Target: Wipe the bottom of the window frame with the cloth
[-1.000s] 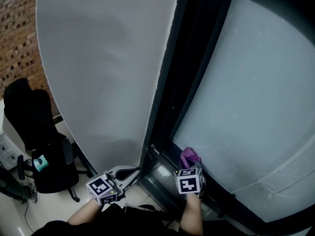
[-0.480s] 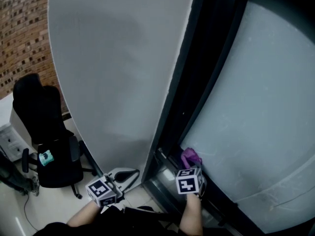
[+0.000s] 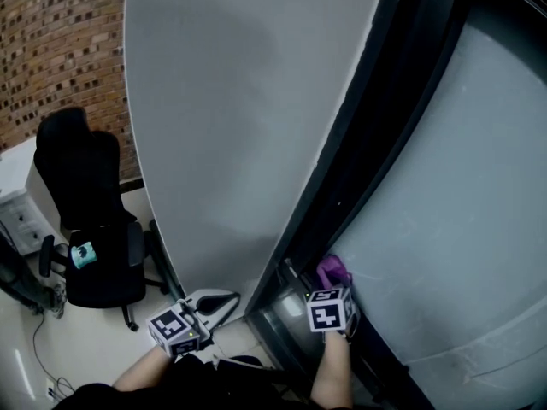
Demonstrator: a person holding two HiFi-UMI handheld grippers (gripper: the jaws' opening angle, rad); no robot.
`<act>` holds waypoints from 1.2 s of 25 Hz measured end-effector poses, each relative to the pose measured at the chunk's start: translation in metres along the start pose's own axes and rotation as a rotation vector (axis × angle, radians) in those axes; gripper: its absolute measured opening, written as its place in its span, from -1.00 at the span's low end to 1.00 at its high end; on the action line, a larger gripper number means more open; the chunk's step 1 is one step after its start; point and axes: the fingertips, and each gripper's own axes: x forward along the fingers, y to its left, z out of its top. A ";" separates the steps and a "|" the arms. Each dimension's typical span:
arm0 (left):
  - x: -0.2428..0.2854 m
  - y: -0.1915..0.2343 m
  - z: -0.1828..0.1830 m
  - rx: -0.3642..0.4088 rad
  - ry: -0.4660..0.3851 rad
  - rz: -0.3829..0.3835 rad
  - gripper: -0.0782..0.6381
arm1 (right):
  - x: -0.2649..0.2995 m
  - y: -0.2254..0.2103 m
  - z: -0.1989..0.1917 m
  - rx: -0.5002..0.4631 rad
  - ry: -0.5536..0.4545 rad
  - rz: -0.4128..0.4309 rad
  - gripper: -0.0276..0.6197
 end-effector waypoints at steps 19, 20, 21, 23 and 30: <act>-0.045 0.005 -0.006 -0.021 0.008 0.122 -0.80 | 0.003 0.024 0.019 -0.182 -0.025 -0.027 -0.71; -0.045 0.005 -0.007 -0.017 0.005 0.122 -0.80 | 0.003 0.025 0.019 -0.199 -0.026 -0.027 -0.71; -0.045 0.005 -0.007 -0.015 0.005 0.124 -0.80 | 0.003 0.027 0.019 -0.215 -0.029 -0.026 -0.71; -0.044 0.005 -0.006 -0.015 0.011 0.128 -0.80 | 0.001 0.030 0.019 -0.222 -0.036 -0.018 -0.71; -0.046 0.003 -0.002 0.007 0.002 0.113 -0.80 | -0.017 0.058 0.011 -0.250 -0.067 0.055 -0.71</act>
